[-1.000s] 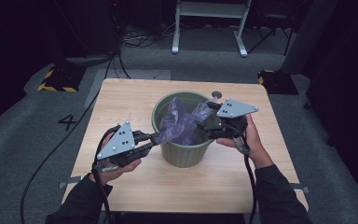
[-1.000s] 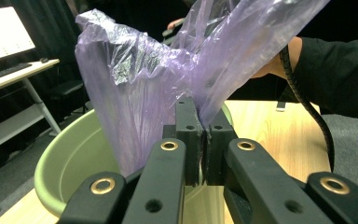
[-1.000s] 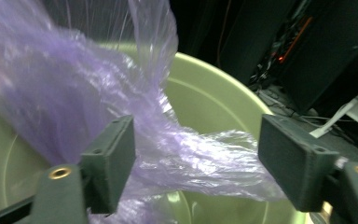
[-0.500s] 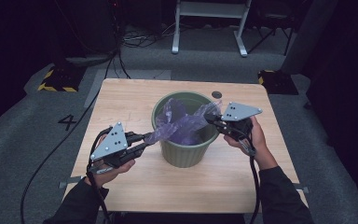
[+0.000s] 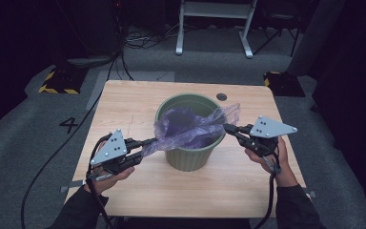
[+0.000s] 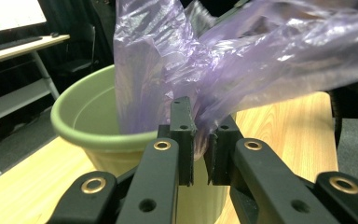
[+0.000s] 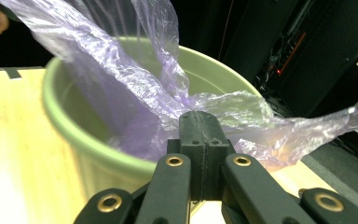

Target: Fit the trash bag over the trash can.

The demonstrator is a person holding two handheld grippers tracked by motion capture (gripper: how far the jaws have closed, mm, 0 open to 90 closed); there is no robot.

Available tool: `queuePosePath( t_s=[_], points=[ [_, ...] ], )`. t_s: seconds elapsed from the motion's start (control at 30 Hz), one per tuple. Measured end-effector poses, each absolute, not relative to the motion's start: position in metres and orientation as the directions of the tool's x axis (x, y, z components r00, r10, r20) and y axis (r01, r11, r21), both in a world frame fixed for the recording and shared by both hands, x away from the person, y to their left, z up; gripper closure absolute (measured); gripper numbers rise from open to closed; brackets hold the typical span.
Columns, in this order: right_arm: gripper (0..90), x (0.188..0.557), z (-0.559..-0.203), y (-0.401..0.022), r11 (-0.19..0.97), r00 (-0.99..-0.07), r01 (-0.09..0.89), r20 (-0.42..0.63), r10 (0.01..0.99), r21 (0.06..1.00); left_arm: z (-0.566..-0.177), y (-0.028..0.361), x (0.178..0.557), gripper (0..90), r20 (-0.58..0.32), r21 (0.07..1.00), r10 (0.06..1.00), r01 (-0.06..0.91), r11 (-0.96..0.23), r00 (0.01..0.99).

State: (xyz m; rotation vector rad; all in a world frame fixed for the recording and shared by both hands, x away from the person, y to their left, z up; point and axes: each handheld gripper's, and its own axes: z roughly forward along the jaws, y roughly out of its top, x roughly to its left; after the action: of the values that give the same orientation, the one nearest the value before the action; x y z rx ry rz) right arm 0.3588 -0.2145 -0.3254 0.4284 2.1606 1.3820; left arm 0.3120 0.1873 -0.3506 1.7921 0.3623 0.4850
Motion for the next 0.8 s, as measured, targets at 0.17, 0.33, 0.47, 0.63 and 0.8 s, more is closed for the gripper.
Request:
queuePosePath(
  t_s=[0.17,0.33,0.47,0.63,0.8],
  points=[
    [90.0,0.343,-0.331,-0.22,0.395,-0.823,-0.034,-0.25,0.511,0.918,-0.357,0.191,0.31,83.5,0.136,0.958,0.481,0.01,-0.288,0.866],
    [90.0,0.332,-0.342,-0.224,0.387,-0.839,-0.027,-0.231,0.492,0.922,-0.368,0.191,0.309,83.9,0.133,0.945,0.482,0.035,-0.324,0.866],
    [90.0,0.33,-0.355,-0.226,0.407,-0.845,0.002,-0.215,0.489,0.914,-0.379,0.189,0.313,83.9,0.125,0.933,0.486,0.064,-0.353,0.865],
    [90.0,0.334,-0.37,-0.23,0.404,-0.847,0.045,-0.18,0.5,0.914,-0.391,0.183,0.322,84.1,0.125,0.918,0.495,0.089,-0.387,0.86],
    [90.0,0.338,-0.379,-0.231,0.405,-0.839,0.067,-0.168,0.518,0.912,-0.399,0.181,0.329,84.1,0.109,0.917,0.506,0.11,-0.383,0.856]
  ],
)
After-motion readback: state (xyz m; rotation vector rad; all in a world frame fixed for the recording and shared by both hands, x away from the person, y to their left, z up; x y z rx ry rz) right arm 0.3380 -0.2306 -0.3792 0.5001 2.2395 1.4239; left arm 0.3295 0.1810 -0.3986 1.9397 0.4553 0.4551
